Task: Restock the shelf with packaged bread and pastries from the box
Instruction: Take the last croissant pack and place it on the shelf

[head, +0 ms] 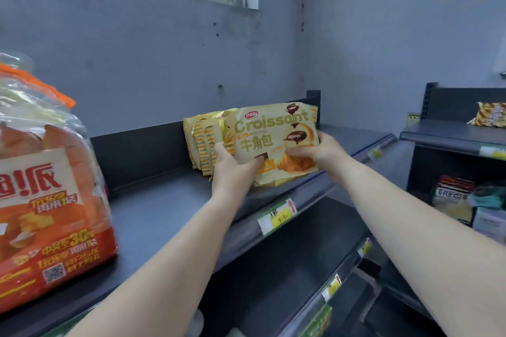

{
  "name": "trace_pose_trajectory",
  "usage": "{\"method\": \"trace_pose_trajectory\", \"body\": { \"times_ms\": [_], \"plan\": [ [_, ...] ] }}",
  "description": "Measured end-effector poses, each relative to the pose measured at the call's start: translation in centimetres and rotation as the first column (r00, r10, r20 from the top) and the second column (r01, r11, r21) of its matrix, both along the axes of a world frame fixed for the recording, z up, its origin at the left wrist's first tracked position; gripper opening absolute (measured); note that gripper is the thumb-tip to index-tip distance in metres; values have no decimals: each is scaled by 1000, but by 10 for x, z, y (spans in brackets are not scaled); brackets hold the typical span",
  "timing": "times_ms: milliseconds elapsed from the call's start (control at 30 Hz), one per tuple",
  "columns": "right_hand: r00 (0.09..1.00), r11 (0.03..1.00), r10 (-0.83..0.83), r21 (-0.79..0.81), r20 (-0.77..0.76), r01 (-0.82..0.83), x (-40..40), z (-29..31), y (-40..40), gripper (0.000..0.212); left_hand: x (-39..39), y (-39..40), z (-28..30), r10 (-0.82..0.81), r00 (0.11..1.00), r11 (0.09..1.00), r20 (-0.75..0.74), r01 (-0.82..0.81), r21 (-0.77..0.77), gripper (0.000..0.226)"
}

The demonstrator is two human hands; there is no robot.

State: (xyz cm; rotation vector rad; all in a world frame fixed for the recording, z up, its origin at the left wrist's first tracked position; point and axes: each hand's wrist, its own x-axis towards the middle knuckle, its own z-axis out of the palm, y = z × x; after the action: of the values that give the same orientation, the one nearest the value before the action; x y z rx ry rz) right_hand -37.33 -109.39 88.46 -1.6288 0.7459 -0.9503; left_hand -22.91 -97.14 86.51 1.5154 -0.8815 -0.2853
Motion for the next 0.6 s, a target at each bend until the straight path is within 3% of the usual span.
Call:
{"method": "trace_pose_trajectory", "body": {
  "times_ms": [133,333,500,600],
  "plan": [
    [988,987,157,33,-13,-156,27,-4,-28,58,11,-4,-2,100,995,995,2,-100,25,64],
    [941,939,337,92,-33,-332,48,-15,-49,52,19,-6,-8,158,987,980,-10,-156,128,63],
    [931,929,364,72,2,-364,50,-19,-63,54,13,-7,-4,169,985,969,31,-172,180,59],
    [940,940,340,35,-9,-340,50,-20,-64,67,9,-5,-4,188,982,962,27,-190,198,57]
  ]
}}
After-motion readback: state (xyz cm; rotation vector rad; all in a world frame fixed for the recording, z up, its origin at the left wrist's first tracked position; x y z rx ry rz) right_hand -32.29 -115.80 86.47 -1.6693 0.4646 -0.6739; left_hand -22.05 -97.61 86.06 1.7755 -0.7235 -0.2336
